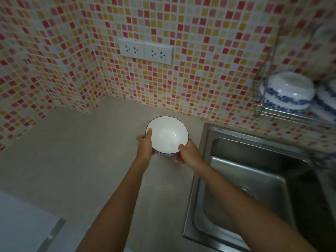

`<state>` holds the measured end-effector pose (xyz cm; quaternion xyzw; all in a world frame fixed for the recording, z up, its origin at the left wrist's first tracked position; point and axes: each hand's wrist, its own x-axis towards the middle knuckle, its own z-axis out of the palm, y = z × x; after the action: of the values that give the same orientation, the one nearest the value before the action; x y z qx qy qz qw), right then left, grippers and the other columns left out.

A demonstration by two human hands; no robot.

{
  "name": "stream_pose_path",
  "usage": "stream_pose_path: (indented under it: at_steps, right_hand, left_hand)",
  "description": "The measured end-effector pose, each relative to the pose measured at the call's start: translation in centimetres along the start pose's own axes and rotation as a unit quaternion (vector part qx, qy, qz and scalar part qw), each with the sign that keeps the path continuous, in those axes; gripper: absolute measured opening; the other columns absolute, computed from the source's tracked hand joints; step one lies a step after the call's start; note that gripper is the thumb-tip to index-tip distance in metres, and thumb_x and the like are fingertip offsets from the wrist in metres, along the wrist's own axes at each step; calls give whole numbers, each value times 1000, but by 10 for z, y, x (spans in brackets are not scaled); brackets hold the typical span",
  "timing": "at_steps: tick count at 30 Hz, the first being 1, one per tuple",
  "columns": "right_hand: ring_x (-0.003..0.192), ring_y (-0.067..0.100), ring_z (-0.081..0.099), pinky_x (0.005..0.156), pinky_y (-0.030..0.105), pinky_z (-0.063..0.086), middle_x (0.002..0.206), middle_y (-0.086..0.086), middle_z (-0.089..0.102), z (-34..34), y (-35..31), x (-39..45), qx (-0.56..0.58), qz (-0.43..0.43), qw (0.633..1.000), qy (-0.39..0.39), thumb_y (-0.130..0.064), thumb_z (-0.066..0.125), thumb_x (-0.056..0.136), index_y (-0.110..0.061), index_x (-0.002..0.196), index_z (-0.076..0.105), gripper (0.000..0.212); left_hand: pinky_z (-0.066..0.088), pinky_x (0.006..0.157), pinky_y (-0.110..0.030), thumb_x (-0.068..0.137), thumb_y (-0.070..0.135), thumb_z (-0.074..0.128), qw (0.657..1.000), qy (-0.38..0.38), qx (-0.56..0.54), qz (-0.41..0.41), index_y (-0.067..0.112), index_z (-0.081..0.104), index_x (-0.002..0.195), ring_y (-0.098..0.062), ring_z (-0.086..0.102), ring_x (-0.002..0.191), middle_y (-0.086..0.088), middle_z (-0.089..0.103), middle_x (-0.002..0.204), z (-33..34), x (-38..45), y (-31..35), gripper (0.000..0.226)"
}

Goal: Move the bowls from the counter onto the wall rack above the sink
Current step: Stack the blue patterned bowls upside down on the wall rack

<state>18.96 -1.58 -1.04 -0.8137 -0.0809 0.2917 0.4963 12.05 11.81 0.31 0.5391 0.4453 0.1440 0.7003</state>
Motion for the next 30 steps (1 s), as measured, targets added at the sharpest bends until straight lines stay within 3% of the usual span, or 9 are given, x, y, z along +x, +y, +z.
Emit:
stream_pose_path:
  at_steps: [6,10,15,18,20,23,26,30]
  right_hand:
    - [63,25,67,56,31,58,88,17,70,-77,16,-54,54,-33,997,36,-10,40,91,-14,134,40,43]
    - [59,20,65,48,22,51,93,18,70,-133,29,-82,66,-50,994,64,-13,42,93,-14,133,40,40]
    - [64,16,67,53,19,51,91,11,70,-184,54,-119,66,-77,992,76,-20,47,96,-13,130,43,35]
    - [88,11,65,71,22,56,111,-3,65,-215,61,-138,39,-129,984,113,-37,48,98,-17,132,48,39]
    - [99,8,62,86,29,56,115,-5,65,-243,60,-149,3,-185,966,181,-42,48,97,-21,129,54,39]
    - [86,-1,60,81,23,54,101,-4,69,-290,53,-159,-54,-271,914,297,-31,51,97,-16,119,62,28]
    - [101,10,61,92,29,51,114,2,68,-334,45,-156,-130,-338,851,381,-24,50,98,-10,126,60,33]
    - [128,27,51,110,41,39,136,15,56,-370,56,-132,-258,-340,803,417,-25,50,98,-4,134,53,43]
  left_hand:
    - [55,66,-34,87,68,34,997,-70,-22,31,29,36,136,-25,57,109,-1,52,132,66,-57,-5,63]
    - [58,75,-41,61,88,29,989,-133,-19,62,35,37,136,-24,59,109,0,54,133,106,-94,-8,92]
    - [58,82,-48,72,78,34,983,-141,-41,106,39,43,130,-25,63,106,1,59,127,147,-143,-19,70]
    - [56,84,-49,90,60,39,977,-144,-79,133,40,48,126,-26,64,106,1,61,124,167,-163,-21,43]
    - [54,89,-51,93,58,37,974,-149,-101,136,40,49,125,-27,62,109,0,61,126,178,-175,-19,40]
    - [54,90,-48,95,55,33,969,-150,-127,151,38,51,124,-27,62,108,3,63,121,192,-197,-7,39]
    - [58,78,-38,97,52,28,959,-155,-134,194,35,51,126,-23,64,101,5,64,116,204,-216,9,41]
    - [58,66,-29,94,51,34,952,-175,-99,232,36,57,109,-19,66,89,8,66,103,222,-232,30,31]
